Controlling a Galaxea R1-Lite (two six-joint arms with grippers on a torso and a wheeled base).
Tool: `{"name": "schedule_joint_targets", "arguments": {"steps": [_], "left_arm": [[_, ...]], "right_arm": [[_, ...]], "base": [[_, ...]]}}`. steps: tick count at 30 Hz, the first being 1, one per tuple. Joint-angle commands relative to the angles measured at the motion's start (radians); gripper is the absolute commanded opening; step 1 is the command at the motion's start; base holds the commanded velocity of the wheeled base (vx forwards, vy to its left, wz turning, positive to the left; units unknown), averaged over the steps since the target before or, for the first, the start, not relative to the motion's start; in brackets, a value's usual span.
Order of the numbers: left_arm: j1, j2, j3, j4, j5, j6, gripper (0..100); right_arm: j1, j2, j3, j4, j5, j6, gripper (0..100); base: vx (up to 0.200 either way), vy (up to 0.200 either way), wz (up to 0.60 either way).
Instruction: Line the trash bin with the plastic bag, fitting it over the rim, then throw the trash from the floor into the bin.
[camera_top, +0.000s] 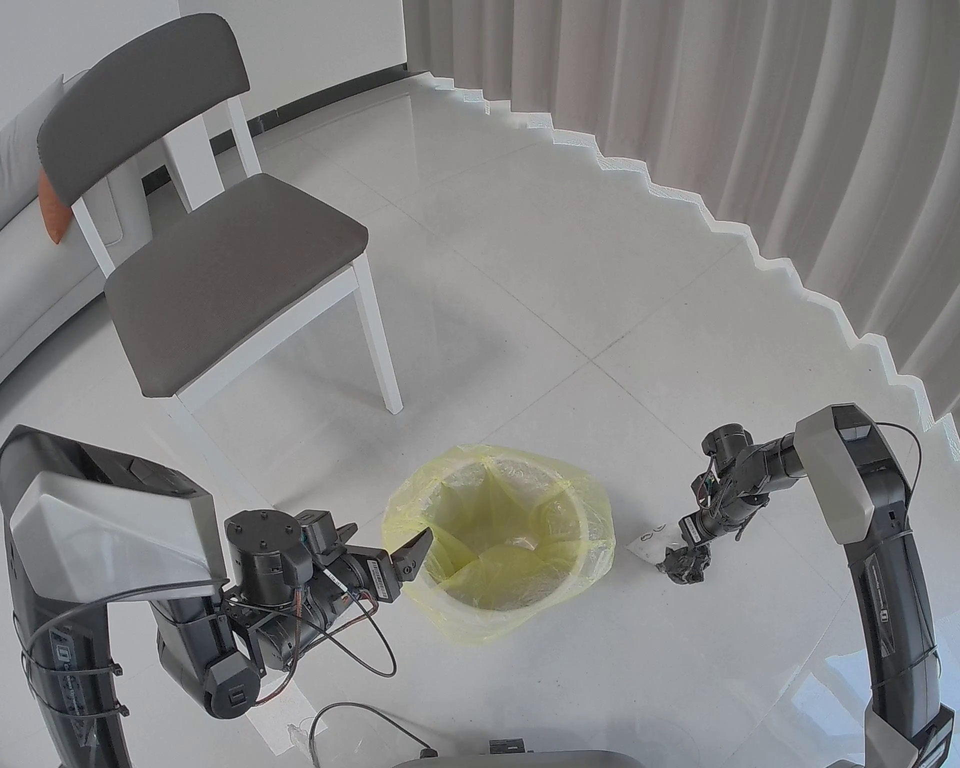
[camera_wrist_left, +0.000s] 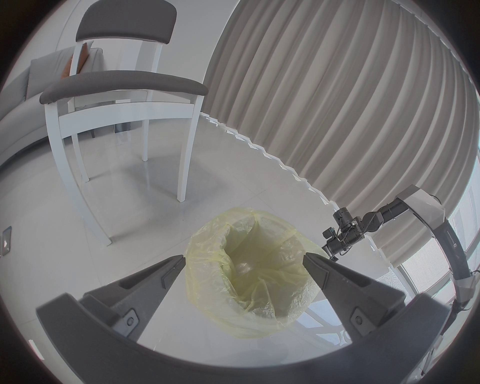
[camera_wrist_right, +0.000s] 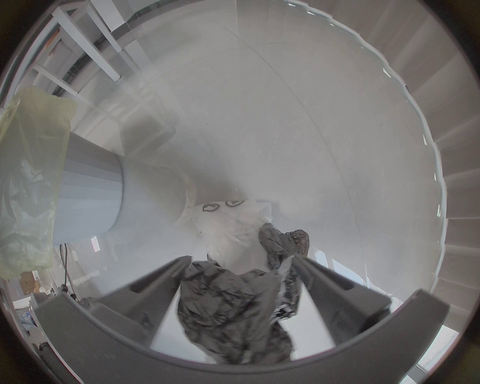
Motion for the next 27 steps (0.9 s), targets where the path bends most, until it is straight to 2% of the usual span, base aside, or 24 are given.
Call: {"name": "schedule_joint_targets", "arguments": {"steps": [1,7,14,15,19,27], "left_arm": [[-0.001,0.002,-0.001,-0.018,0.000,-0.001,100],[0.000,0.004,-0.002,-0.018,0.002,-0.001,100],[0.000,0.004,0.002,-0.018,0.006,-0.001,100],[0.000,0.002,0.001,-0.018,0.008,-0.001,100],[0.000,0.007,-0.002,-0.018,0.013,0.001,100],[0.000,0.010,-0.002,-0.018,0.013,0.001,100]], "right_arm": [[-0.005,-0.031,-0.015,0.036,0.001,-0.004,0],[-0.005,-0.103,0.002,0.088,0.002,-0.003,0],[-0.011,-0.110,0.055,0.073,0.013,-0.009,0],[-0.013,-0.111,0.057,0.071,0.013,-0.012,100],[-0.019,-0.114,0.058,0.019,0.016,-0.019,100],[-0.019,-0.120,0.109,0.024,0.016,-0.058,100]], "base": [[0.000,0.000,0.00],[0.000,0.000,0.00],[0.000,0.000,0.00],[0.000,0.000,0.00],[0.000,0.000,0.00],[0.000,0.000,0.00]]}}
